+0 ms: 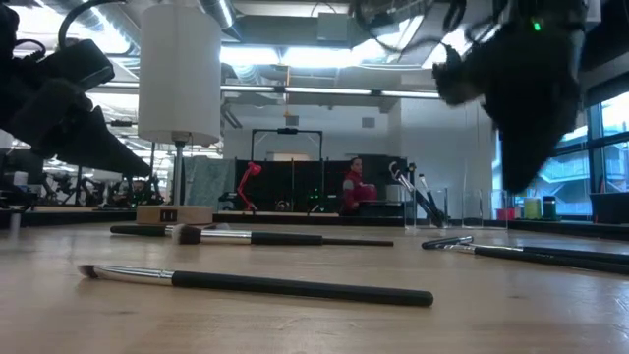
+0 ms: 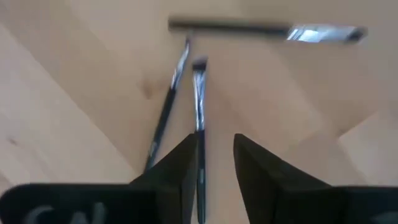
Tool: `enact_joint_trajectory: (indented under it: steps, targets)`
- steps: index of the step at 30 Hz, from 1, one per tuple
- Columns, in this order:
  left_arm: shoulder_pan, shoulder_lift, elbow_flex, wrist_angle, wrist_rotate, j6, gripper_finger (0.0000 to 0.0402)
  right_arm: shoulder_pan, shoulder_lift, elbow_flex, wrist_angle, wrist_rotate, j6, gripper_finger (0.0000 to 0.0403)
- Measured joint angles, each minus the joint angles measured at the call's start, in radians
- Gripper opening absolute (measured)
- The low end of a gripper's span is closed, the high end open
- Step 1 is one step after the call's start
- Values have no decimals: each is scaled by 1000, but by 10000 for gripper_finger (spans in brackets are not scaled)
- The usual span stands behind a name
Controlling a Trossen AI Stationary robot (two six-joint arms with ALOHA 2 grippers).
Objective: Put items in baskets/containers
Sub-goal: Put the eyeshadow brush into the middle of the transparent organizer
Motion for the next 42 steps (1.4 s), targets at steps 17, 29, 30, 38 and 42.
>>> enact_joint_trajectory:
  steps: [17,29,30,38,42]
  targets:
    - [1,0,0,-4,-56,74,118,-49,66,0,67,-74,-158,149]
    - [1,0,0,23,-11,68,118,-48,127,0,76,-54,-233,149]
    - [1,0,0,23,-9,66,118,-48,136,0,75,-54,-236,149]
    - [1,0,0,23,3,45,118,-52,174,3,75,-65,-260,146]
    - [1,0,0,23,3,45,118,-59,175,3,65,-66,-256,110]
